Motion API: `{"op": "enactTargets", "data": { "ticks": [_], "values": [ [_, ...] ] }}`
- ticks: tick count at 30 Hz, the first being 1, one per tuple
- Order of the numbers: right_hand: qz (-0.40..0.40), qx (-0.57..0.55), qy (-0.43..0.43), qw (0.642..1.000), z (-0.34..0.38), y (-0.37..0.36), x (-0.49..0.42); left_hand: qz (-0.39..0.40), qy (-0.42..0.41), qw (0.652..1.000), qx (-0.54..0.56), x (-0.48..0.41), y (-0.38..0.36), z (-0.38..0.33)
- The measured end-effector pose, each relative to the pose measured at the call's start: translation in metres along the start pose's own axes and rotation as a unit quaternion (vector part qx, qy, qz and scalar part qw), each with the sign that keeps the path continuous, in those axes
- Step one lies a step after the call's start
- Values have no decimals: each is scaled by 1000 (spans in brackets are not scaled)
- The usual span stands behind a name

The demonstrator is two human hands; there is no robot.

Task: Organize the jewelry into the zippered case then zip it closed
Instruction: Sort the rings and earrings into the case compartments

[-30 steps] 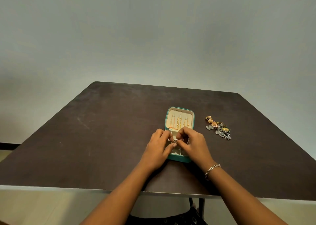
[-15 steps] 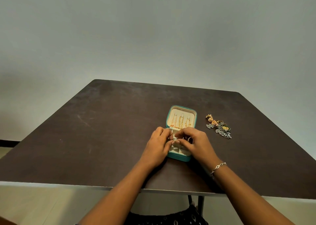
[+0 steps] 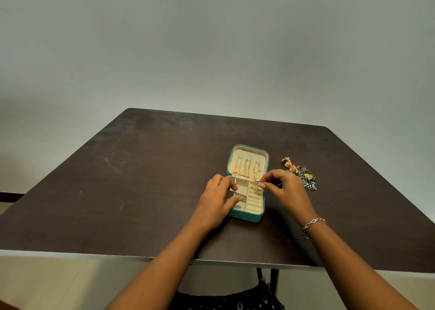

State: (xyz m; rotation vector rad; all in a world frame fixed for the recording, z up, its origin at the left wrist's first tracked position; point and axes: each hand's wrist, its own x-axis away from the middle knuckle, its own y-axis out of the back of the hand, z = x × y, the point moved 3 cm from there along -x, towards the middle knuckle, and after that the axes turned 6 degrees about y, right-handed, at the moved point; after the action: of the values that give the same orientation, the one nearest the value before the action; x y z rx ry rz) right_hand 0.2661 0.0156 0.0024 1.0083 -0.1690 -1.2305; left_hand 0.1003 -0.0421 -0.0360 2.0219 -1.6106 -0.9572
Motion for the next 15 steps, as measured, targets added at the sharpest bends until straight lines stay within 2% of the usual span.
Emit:
{"op": "enactTargets", "data": {
  "ticks": [15],
  "values": [
    [29, 48, 32, 998, 0, -14, 4, 4, 1, 1000, -2, 1, 0, 0]
  ]
}}
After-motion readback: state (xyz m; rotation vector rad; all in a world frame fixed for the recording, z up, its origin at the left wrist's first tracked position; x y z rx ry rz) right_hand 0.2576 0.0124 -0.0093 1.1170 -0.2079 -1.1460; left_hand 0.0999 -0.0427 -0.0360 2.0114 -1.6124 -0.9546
